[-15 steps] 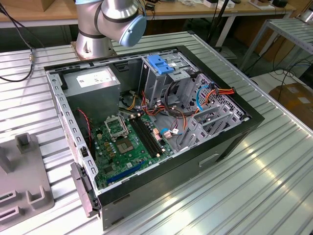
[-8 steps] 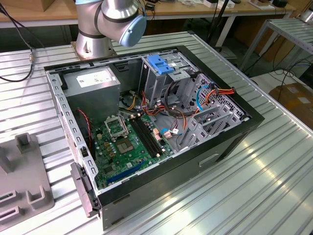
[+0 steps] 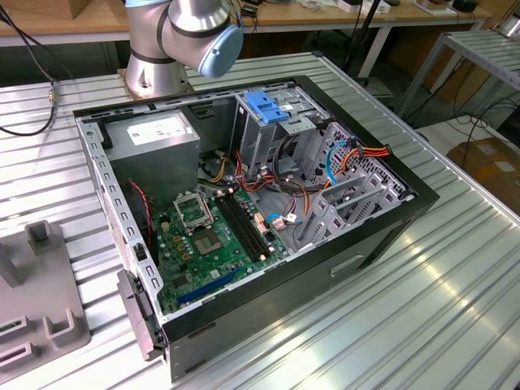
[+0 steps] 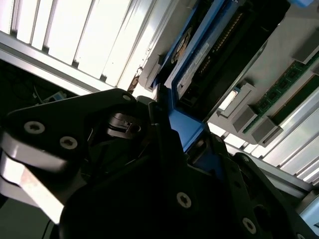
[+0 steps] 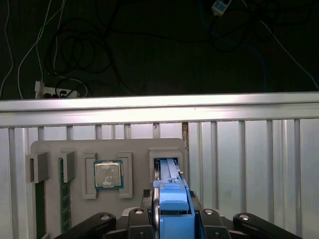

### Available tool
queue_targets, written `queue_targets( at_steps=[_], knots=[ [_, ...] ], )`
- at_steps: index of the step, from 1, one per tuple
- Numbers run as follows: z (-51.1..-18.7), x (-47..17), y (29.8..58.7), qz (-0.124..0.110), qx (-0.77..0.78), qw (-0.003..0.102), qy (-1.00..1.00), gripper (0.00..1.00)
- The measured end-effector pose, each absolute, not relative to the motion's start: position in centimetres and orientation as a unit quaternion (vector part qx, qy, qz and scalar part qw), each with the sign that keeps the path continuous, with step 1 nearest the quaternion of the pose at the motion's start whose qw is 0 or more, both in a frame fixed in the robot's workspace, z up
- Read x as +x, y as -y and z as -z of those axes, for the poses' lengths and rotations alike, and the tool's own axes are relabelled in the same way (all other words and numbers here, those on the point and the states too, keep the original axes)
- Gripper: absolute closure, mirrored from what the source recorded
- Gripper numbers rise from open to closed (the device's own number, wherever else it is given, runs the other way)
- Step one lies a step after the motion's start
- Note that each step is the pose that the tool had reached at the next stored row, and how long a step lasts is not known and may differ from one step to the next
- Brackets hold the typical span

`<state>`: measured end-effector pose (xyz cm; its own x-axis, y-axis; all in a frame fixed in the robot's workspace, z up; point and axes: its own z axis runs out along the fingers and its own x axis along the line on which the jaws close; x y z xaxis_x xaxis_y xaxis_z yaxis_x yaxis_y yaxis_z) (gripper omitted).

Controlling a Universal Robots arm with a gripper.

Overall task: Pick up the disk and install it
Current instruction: 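Pick up the disk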

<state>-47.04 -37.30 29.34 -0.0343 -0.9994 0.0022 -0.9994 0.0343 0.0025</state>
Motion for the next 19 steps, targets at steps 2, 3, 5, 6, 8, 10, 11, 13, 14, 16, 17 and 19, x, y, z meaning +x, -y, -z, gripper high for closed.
queue_targets(
  at_steps=[2, 3, 5, 6, 8, 10, 11, 13, 14, 16, 17, 19],
  knots=[
    [-29.3, -47.0, 37.3, 0.000, 0.695, 0.002, 0.719, 0.63],
    [-29.4, -47.0, 37.3, 0.000, 0.695, 0.002, 0.719, 0.63],
    [-29.5, -47.0, 37.3, 0.000, 0.695, 0.002, 0.719, 0.63],
    [-29.6, -47.0, 37.3, 0.000, 0.695, 0.002, 0.719, 0.63],
    [-29.9, -47.0, 37.3, 0.000, 0.695, 0.002, 0.719, 0.63],
    [-30.3, -47.0, 37.3, 0.000, 0.695, 0.002, 0.719, 0.63],
    [-30.5, -47.0, 37.3, 0.000, 0.695, 0.002, 0.719, 0.63],
    [-30.9, -47.0, 37.3, 0.000, 0.695, 0.002, 0.719, 0.63],
    [-31.0, -47.0, 37.3, 0.000, 0.695, 0.002, 0.719, 0.63],
    [-31.3, -47.0, 37.3, 0.000, 0.695, 0.002, 0.719, 0.63],
    [-31.4, -47.0, 37.3, 0.000, 0.695, 0.002, 0.719, 0.63],
    [-31.7, -47.0, 37.3, 0.000, 0.695, 0.002, 0.719, 0.63]
  ],
)
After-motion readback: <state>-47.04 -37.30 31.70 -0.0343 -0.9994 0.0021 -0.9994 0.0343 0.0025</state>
